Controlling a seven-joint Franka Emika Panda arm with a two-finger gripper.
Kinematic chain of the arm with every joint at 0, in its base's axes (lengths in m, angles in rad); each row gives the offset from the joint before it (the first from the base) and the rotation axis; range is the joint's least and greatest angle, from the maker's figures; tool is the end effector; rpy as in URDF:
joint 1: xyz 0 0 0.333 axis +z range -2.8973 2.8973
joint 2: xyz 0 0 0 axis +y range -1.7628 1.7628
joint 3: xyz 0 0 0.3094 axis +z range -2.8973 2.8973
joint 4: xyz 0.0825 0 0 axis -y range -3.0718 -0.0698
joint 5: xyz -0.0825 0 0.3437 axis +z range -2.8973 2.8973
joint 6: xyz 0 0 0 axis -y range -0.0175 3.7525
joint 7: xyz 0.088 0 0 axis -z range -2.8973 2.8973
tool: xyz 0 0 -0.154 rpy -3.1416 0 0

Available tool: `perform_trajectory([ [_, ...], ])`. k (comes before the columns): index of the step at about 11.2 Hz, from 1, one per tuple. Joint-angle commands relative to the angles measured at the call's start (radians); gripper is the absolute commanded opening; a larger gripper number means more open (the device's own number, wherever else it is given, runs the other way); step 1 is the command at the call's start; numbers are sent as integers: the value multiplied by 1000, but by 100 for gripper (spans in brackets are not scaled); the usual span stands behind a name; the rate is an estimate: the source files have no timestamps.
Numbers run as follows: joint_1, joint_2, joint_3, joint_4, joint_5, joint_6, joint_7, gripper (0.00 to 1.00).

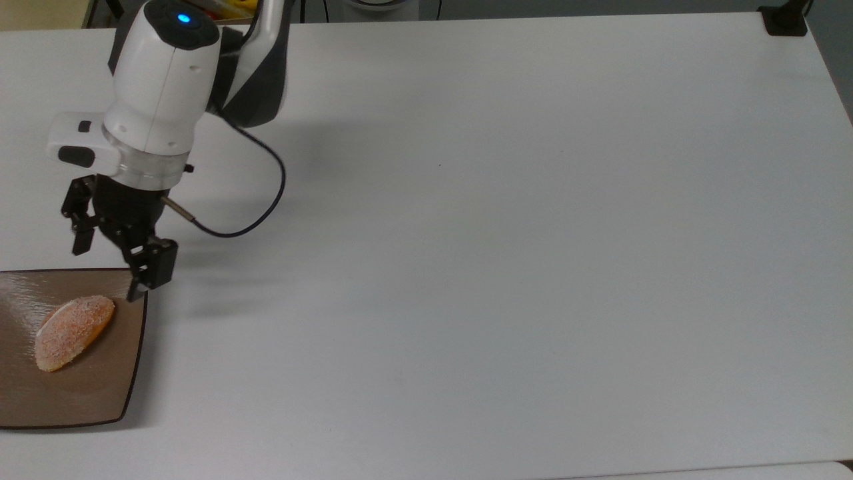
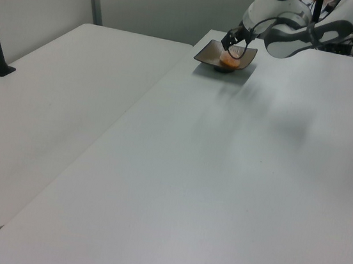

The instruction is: Bread is placed on a ceramic plate

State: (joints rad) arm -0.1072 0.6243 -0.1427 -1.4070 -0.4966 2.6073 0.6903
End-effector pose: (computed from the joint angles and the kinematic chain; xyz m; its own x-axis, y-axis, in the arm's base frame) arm 0.7319 -0.1635 0.3796 0.6821 -0.3507 0.6416 -0.5395 -0.8337 0.1178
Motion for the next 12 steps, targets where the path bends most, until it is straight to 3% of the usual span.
perform_trajectory([
  [1,38,-162,51,-108,162,-241,-237,100],
  [5,118,-335,51,-142,363,-608,-464,100],
  [12,213,-678,54,-383,447,-753,-524,100],
])
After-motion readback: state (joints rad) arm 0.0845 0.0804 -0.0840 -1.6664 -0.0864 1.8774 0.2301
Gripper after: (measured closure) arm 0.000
